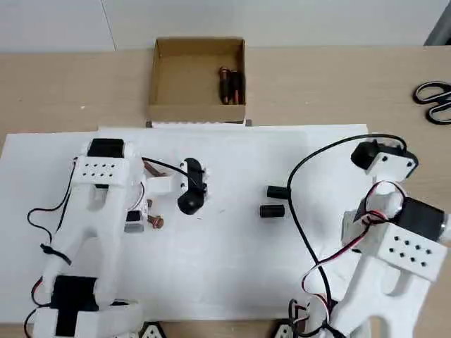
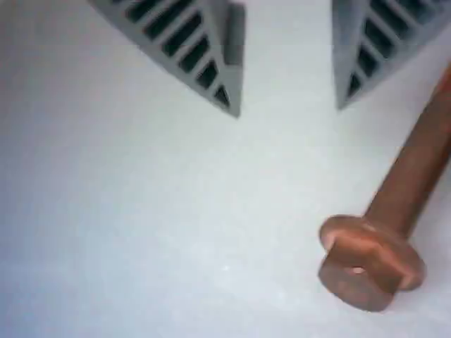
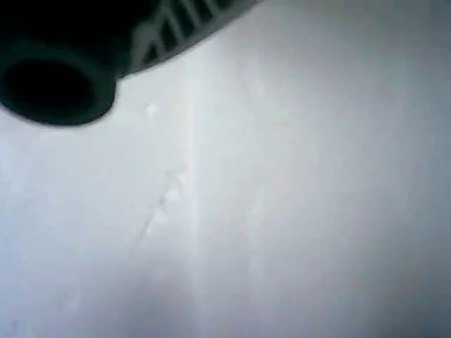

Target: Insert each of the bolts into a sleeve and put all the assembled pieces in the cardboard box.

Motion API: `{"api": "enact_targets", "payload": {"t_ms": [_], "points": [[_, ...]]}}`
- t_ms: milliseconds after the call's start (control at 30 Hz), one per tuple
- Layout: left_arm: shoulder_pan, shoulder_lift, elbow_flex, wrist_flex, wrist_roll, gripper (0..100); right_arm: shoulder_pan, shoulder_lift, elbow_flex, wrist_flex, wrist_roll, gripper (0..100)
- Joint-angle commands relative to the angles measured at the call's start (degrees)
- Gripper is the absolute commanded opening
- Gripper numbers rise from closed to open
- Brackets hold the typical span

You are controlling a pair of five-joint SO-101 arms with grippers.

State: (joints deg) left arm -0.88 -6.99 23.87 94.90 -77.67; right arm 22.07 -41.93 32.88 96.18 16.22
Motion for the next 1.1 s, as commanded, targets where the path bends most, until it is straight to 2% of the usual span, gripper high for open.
{"api": "enact_targets", "payload": {"t_ms": [0, 367, 533, 933, 1067], "points": [[0.44, 0.53, -2.07, -1.05, -10.11, 9, 0.66, -1.45, 0.18, -1.63, 0.70, 0.3], [1.41, 5.63, -2.42, -4.40, -10.11, 9, 0.57, -1.27, 0.26, -1.89, 0.70, 0.3], [1.41, 7.82, -2.51, -8.79, -10.11, 9, 0.48, -1.27, 0.26, -1.89, 0.62, 0.3], [2.29, 8.97, -2.15, -11.25, -10.11, 9, 0.40, -1.19, 0.26, -2.42, 0.44, 0.3], [2.37, 13.01, -2.77, -11.60, -10.11, 9, 0.40, -1.19, 0.26, -2.33, 0.53, 0.3]]}}
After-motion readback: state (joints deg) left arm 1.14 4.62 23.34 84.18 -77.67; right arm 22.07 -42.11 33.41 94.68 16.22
